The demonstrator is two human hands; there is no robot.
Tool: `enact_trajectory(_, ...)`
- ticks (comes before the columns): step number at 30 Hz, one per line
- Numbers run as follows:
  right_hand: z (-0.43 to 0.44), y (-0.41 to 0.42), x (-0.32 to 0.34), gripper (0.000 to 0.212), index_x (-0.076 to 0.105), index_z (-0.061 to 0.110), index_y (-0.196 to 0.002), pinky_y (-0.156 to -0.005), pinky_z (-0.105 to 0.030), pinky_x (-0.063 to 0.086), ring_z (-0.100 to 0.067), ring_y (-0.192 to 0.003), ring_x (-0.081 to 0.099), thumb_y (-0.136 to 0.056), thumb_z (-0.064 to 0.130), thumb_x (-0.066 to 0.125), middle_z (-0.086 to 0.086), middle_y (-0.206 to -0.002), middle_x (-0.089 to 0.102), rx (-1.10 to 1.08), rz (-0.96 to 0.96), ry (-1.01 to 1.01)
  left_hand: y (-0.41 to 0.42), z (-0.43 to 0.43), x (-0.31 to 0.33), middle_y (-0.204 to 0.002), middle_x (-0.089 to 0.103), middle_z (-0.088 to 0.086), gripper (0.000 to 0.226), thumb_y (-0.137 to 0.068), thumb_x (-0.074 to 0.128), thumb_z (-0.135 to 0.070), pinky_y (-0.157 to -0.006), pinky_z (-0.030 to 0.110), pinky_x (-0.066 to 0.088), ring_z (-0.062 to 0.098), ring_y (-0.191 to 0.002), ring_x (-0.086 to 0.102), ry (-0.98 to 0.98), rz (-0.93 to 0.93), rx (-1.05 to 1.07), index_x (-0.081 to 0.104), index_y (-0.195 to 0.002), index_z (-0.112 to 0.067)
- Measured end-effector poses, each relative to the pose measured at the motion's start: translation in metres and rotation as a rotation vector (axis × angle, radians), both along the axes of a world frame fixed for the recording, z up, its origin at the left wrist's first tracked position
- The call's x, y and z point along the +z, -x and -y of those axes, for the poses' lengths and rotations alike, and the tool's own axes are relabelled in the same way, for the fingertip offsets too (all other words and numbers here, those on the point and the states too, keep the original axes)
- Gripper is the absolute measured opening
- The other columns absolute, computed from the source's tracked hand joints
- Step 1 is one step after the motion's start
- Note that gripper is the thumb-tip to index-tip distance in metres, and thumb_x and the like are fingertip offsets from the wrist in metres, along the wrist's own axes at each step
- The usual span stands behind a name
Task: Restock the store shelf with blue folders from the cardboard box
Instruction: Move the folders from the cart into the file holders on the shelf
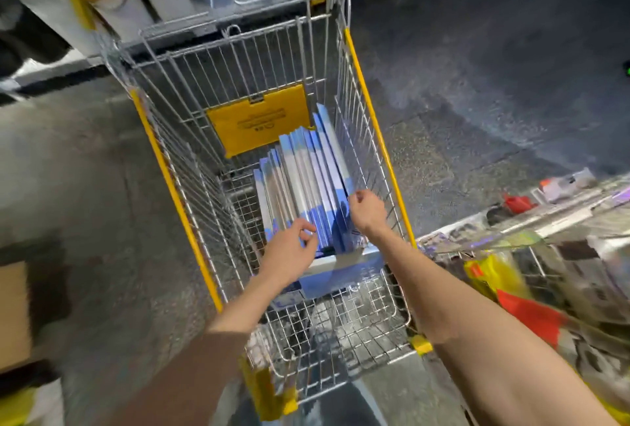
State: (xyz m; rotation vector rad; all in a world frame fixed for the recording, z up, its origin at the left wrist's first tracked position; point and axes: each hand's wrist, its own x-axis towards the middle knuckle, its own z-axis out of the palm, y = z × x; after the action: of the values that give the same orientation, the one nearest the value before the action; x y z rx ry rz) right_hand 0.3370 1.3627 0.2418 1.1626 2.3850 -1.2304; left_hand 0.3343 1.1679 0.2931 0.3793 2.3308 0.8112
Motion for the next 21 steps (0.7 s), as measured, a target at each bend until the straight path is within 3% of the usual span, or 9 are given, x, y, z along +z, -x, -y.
enact_trajectory(4,-0.01,0.017,-0.018,0.046,0.052,-0.001,-0.136,-0.097,-0.039,0.041,-0.041,-0.124,0.054,-0.106,0.032,0.043,-0.027,-0.13,0.06,0.049,0.044,0.038,0.01,0.006,-0.015,-0.107,0.067,-0.015,0.022,-0.102,0.051,-0.035,-0.072,0.04,0.058,0.023,-0.066,0.07,-0.007,0.045,0.018,0.059,-0.121,-0.028)
enact_trajectory(5,-0.013,0.019,-0.021,0.051,0.047,0.0,-0.143,-0.099,-0.039,0.04,-0.04,-0.126,0.053,-0.106,0.035,0.043,-0.026,-0.131,0.06,0.062,0.042,0.048,0.012,0.008,-0.018,-0.108,0.066,-0.016,0.022,-0.102,0.051,-0.035,-0.07,0.039,0.058,0.025,-0.064,0.069,-0.021,0.057,0.031,0.059,-0.122,-0.028)
enact_trajectory(7,-0.014,0.022,-0.028,0.054,0.045,0.0,-0.144,-0.09,-0.037,0.042,-0.037,-0.117,0.058,-0.106,0.037,0.044,-0.024,-0.114,0.062,0.092,0.028,0.063,0.016,0.011,-0.021,-0.106,0.065,-0.015,0.019,-0.103,0.052,-0.034,-0.06,0.035,0.053,0.025,-0.058,0.066,-0.034,0.076,0.066,0.059,-0.12,-0.027)
enact_trajectory(10,-0.013,0.021,-0.036,0.045,0.054,-0.006,-0.126,-0.069,-0.033,0.03,-0.036,-0.095,0.061,-0.108,0.033,0.039,-0.022,-0.097,0.062,0.193,0.01,0.014,0.023,0.016,-0.024,-0.107,0.065,-0.01,0.022,-0.104,0.052,-0.035,-0.057,0.036,0.054,0.027,-0.059,0.066,-0.05,0.097,0.101,0.059,-0.122,-0.026)
enact_trajectory(15,-0.011,0.022,-0.033,0.046,0.052,-0.011,-0.128,-0.065,-0.031,0.025,-0.039,-0.092,0.061,-0.11,0.024,0.028,-0.03,-0.104,0.066,0.223,-0.002,-0.093,0.036,0.016,-0.026,-0.103,0.064,-0.011,0.021,-0.104,0.051,-0.036,-0.066,0.039,0.056,0.031,-0.065,0.068,-0.076,0.133,0.126,0.058,-0.121,-0.026)
enact_trajectory(18,-0.002,0.024,-0.017,0.04,0.059,-0.007,-0.105,-0.066,-0.036,0.031,-0.041,-0.086,0.062,-0.11,0.02,0.029,-0.028,-0.095,0.067,0.265,-0.015,-0.16,0.048,0.006,-0.025,-0.105,0.066,-0.007,0.019,-0.102,0.053,-0.038,-0.062,0.039,0.056,0.024,-0.07,0.07,-0.14,0.153,0.152,0.059,-0.118,-0.029)
enact_trajectory(21,0.011,0.023,0.005,0.037,0.055,0.002,-0.084,-0.07,-0.043,0.041,-0.045,-0.081,0.062,-0.108,0.018,0.032,-0.029,-0.087,0.066,0.323,-0.061,-0.226,0.062,-0.012,-0.025,-0.115,0.068,-0.005,0.027,-0.101,0.053,-0.046,-0.061,0.034,0.056,0.033,-0.089,0.072,-0.22,0.255,0.243,0.058,-0.122,-0.031)
